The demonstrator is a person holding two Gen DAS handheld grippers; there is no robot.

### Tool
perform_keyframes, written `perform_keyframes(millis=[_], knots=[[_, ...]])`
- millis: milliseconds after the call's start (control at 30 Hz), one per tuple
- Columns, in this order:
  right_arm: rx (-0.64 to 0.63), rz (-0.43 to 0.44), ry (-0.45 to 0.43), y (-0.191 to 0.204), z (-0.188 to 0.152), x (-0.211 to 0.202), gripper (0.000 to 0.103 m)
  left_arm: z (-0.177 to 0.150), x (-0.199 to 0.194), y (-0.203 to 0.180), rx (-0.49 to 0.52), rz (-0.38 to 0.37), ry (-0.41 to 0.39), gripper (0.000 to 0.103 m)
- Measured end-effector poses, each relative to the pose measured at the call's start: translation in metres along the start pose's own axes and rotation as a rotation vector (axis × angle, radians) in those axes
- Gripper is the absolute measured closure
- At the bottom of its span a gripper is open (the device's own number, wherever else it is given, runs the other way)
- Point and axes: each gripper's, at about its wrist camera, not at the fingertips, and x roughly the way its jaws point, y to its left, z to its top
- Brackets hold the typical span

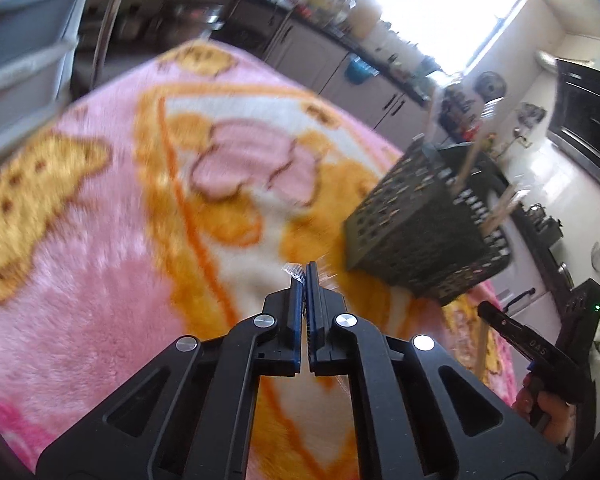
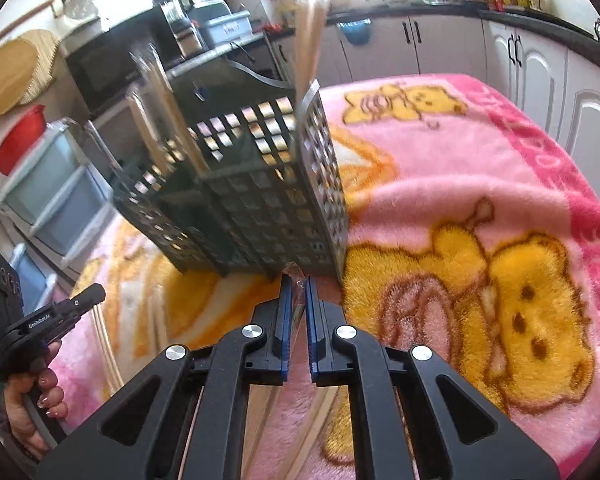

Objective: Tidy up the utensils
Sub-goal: 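Close the left tool on a chopstick while the right tool grasps another, then lift the chopsticks with both tools and carry them over the basket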

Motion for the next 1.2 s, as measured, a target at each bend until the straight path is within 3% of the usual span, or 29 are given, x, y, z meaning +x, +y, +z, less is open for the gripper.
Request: perform_keyframes(millis=[267, 633, 1200], knots=[[-0.039, 0.046, -0.094, 0.016, 0.006, -0.045, 0.096, 0.013, -0.038, -0.046, 0.089, -0.104, -0.086, 0.103], [-0.085, 0.081, -0.197, 0.031, 0.011, -0.089, 0.096, 0.017, -0.055, -0.091, 0.176, -0.225, -0.098, 0.103], [-0.107, 0.061, -0.321, 0.037, 0.026, -0.127, 0.096, 0.030, -0.054, -0.151, 0.306, -0.327, -0.119, 0.103]])
